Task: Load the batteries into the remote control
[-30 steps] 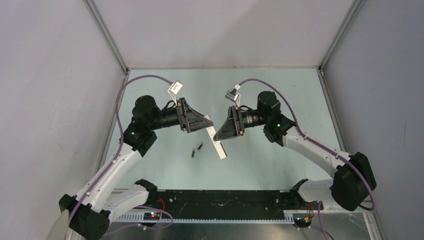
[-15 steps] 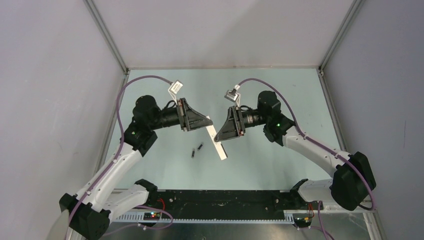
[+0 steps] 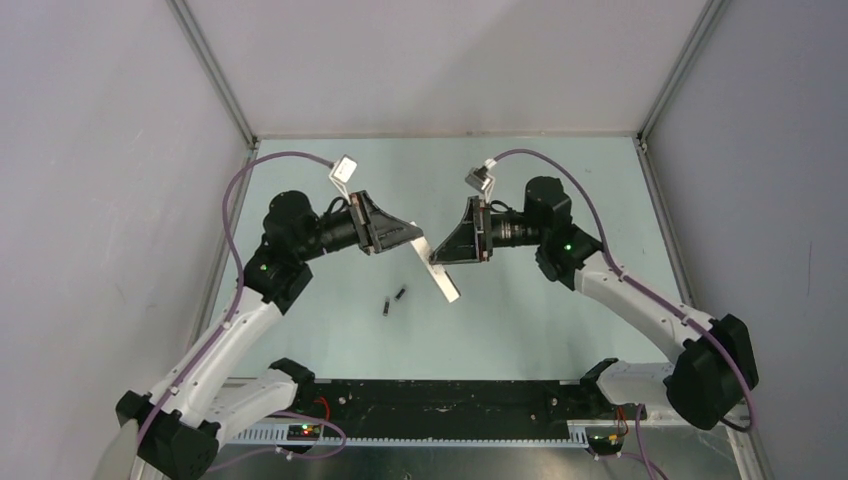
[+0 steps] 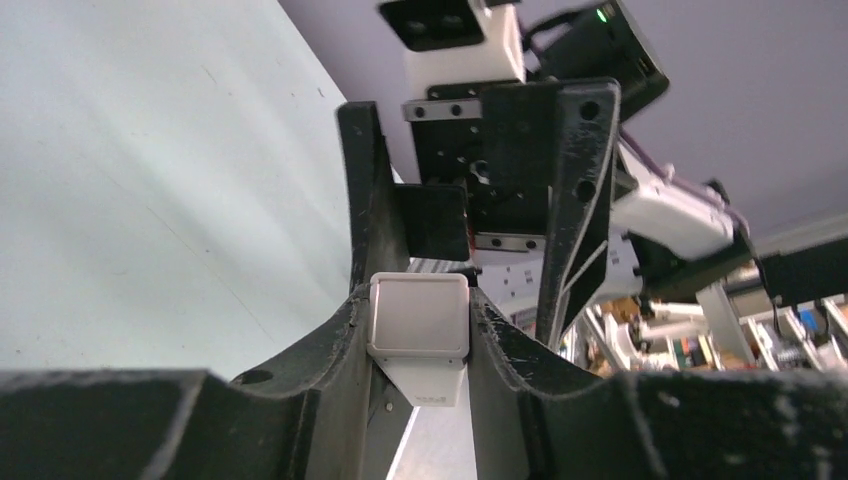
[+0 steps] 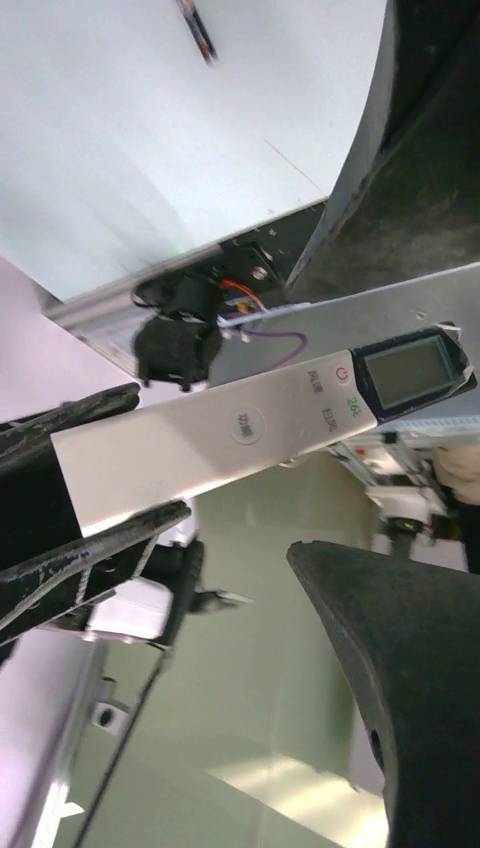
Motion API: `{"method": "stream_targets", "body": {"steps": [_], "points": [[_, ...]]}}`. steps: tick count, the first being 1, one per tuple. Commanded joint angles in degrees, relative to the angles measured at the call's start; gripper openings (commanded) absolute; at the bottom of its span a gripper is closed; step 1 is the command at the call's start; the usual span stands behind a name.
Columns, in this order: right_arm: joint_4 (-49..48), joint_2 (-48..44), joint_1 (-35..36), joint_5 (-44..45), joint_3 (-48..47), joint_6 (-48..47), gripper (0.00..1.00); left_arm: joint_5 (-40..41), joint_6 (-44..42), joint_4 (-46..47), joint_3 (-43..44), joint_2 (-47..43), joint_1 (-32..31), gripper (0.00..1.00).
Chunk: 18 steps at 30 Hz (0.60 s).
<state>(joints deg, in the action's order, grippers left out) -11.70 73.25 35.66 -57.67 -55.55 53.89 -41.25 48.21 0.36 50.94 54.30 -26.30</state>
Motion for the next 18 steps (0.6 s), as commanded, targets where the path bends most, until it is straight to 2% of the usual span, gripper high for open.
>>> {"method": "stream_targets", "body": {"steps": [1, 5, 9, 12, 15, 18], "points": [[3.4, -6.0, 0.0, 10.4, -2.7, -1.4, 0.97, 8.0, 3.5, -2.9, 5.2, -2.2, -0.4, 0.0], [7.3, -10.2, 3.4, 26.1, -2.6, -1.6, 0.99, 14.4, 8.6, -6.5, 7.5, -2.8, -0.4, 0.0], [7.5, -13.0, 7.4, 46.8, 0.2, 2.3, 1.0, 18.4, 16.0, -6.9, 8.1, -2.7, -0.4, 0.0], [5.0, -14.2, 9.5, 54.6, 4.0, 8.9, 0.99, 20.6, 21.0, -6.8, 8.0, -2.7, -0.4, 0.0], [1.3, -15.1, 12.4, 64.4, 4.9, 9.1, 0.99, 22.0, 25.4, -6.8, 7.7, -3.1, -0.4, 0.0], [-0.9, -15.2, 15.1, 69.4, 5.0, 9.2, 1.0, 23.4, 29.1, -6.8, 6.5, -3.7, -0.4, 0.0]]}}
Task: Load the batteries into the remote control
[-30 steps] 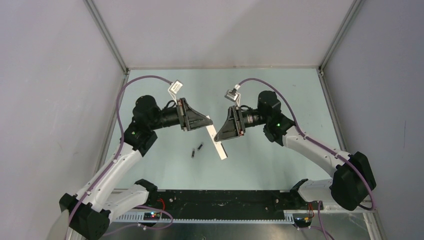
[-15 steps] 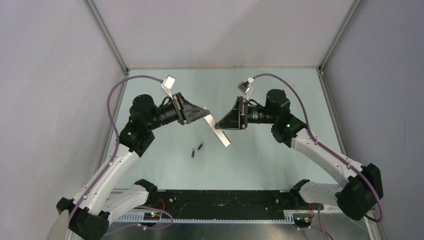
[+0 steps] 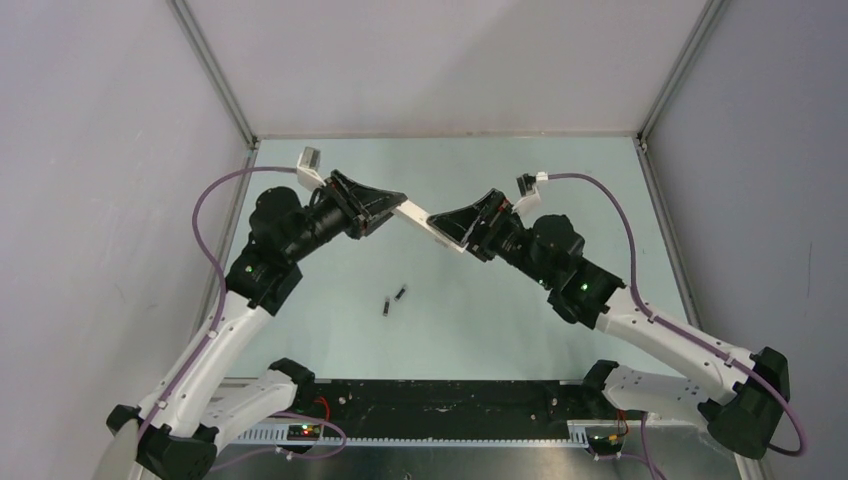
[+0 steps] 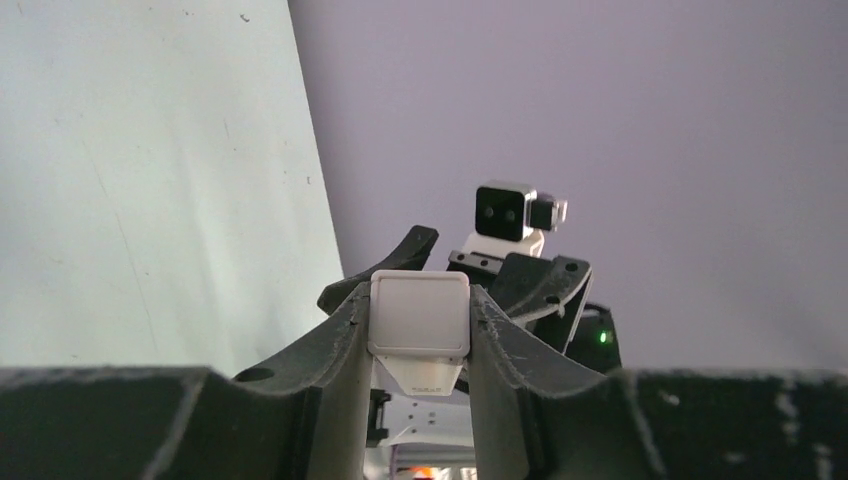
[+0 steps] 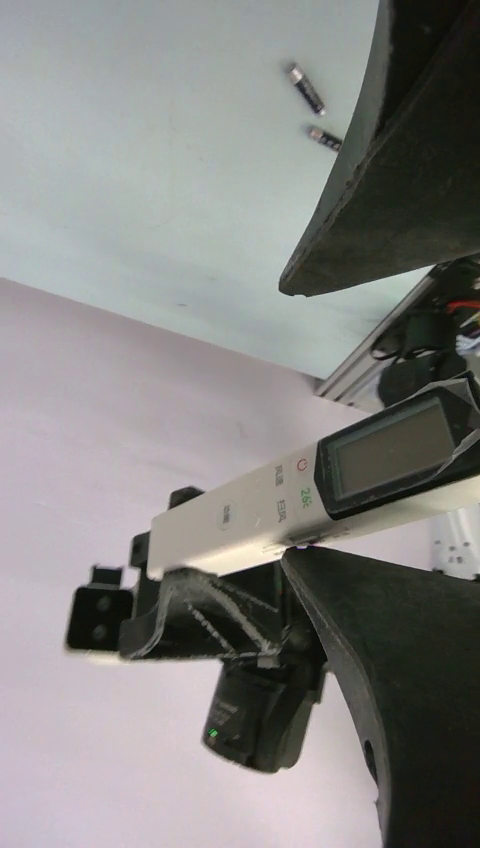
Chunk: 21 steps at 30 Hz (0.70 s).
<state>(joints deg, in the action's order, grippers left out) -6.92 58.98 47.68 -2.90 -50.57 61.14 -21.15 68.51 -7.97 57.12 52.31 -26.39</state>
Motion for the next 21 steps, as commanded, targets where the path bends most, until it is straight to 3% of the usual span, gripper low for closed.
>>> {"method": "stream_targets", "body": {"steps": [1, 14, 21], "points": [[-6.4, -0.9, 3.5, 16.8, 0.0, 2.1, 1.0, 3.6, 10.5, 1.5, 0.1, -2.1, -0.4, 0.0], [-15.7, 0.6, 13.3, 39.0, 1.2, 1.6, 0.97, 11.8, 21.8, 1.1, -5.2, -6.6, -1.6, 0.0], [-14.9, 0.9, 16.4, 44.5, 0.8, -1.4, 0.95, 17.1, 23.4, -1.0, -6.0, -8.1, -2.4, 0.0]]}}
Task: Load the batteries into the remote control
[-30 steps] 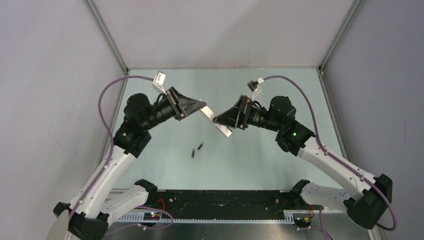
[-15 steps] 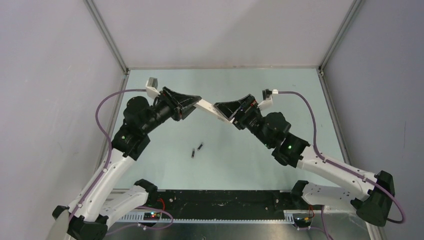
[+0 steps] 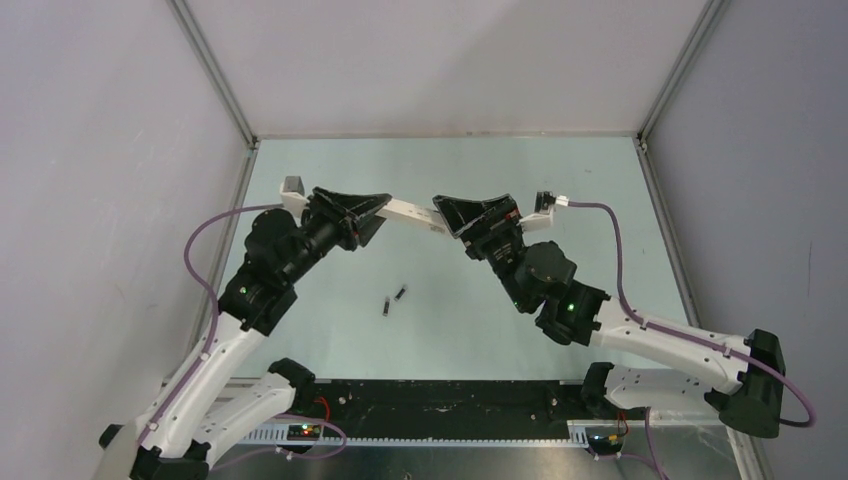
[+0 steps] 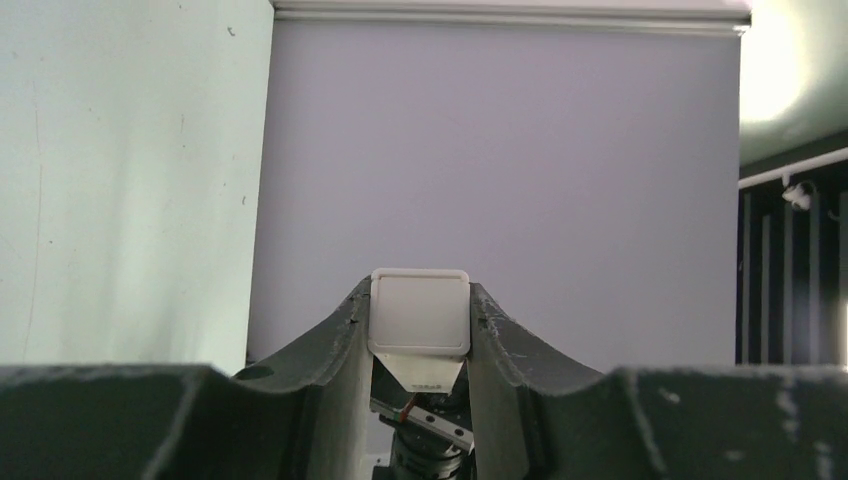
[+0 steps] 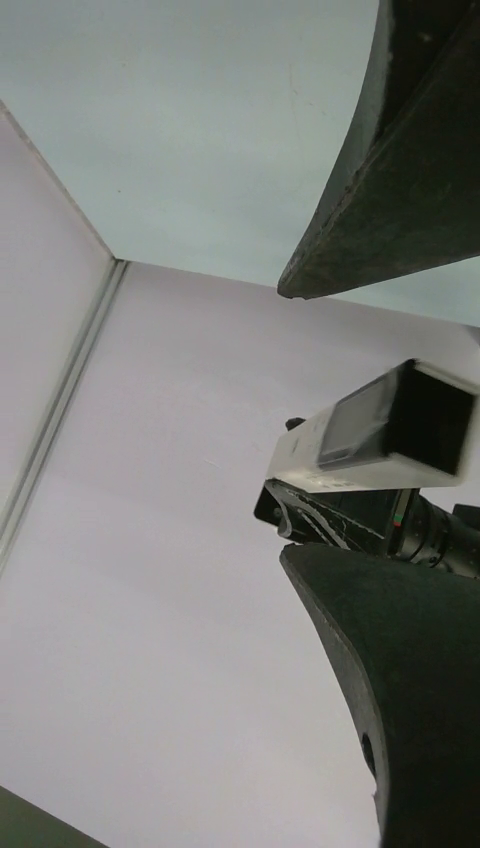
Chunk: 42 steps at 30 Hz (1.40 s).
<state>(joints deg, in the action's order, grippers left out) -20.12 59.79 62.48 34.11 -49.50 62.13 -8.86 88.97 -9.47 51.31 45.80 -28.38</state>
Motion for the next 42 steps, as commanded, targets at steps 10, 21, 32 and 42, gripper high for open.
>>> {"method": "stream_targets", "body": {"steps": [10, 21, 32, 42], "points": [[2.1, 3.2, 2.2, 6.4, -3.2, 0.6, 0.7, 8.7, 1.4, 0.2, 0.4, -1.4, -0.7, 0.0], [0.4, 4.9, 2.0, 4.6, -3.3, 1.8, 0.5, 10.0, 0.2, 0.3, -0.3, -2.7, -1.0, 0.0], [1.2, 4.5, -0.8, 1.6, -3.3, 1.9, 0.23, 4.4, 2.5, 0.3, -2.0, -3.1, -1.0, 0.25], [4.4, 2.0, -7.8, -8.6, -3.3, 2.9, 0.11, -3.3, 0.4, 0.3, -3.2, -2.0, -0.9, 0.89]]}}
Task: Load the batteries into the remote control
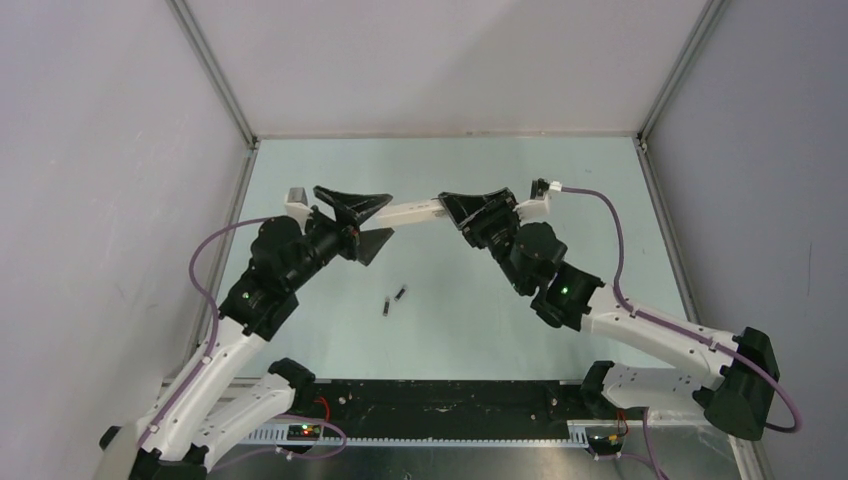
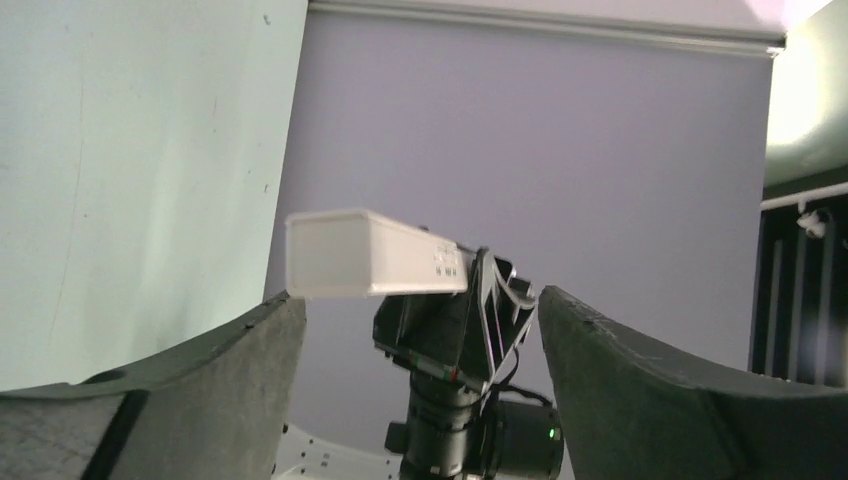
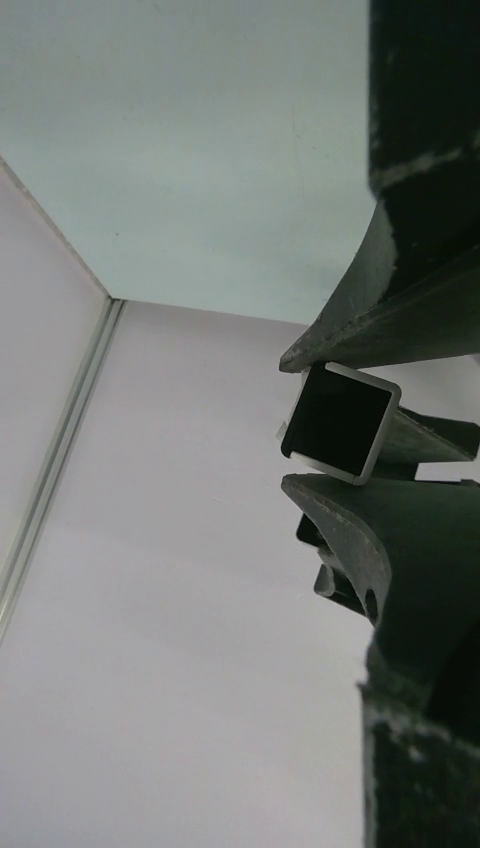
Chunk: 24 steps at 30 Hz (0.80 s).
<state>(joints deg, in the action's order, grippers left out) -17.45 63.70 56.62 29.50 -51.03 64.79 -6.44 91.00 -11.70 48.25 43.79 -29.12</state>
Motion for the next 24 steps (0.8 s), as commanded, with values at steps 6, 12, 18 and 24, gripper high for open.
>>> {"method": "stream_targets", "body": {"steps": [6, 12, 18, 24], "points": [[6.0, -3.6, -6.0, -8.1, -1.8, 2.7, 0.07, -12.2, -6.8, 2.5, -0.5, 1.5, 0.2, 0.97], [9.2, -5.6, -13.9, -21.8, -1.8, 0.2, 0.04, -22.8, -20.5, 2.2, 1.0, 4.8, 0.8, 0.98], [12.1, -8.2, -22.0, -38.4, -2.0, -12.8, 0.05, -32.6, -43.2, -2.3, 7.7, 4.9, 0.9, 0.98], [15.2, -8.0, -27.3, -58.5, -5.7, -22.7, 0.08, -37.9, -54.6, -5.3, 17.3, 8.2, 0.9, 1.0]]}}
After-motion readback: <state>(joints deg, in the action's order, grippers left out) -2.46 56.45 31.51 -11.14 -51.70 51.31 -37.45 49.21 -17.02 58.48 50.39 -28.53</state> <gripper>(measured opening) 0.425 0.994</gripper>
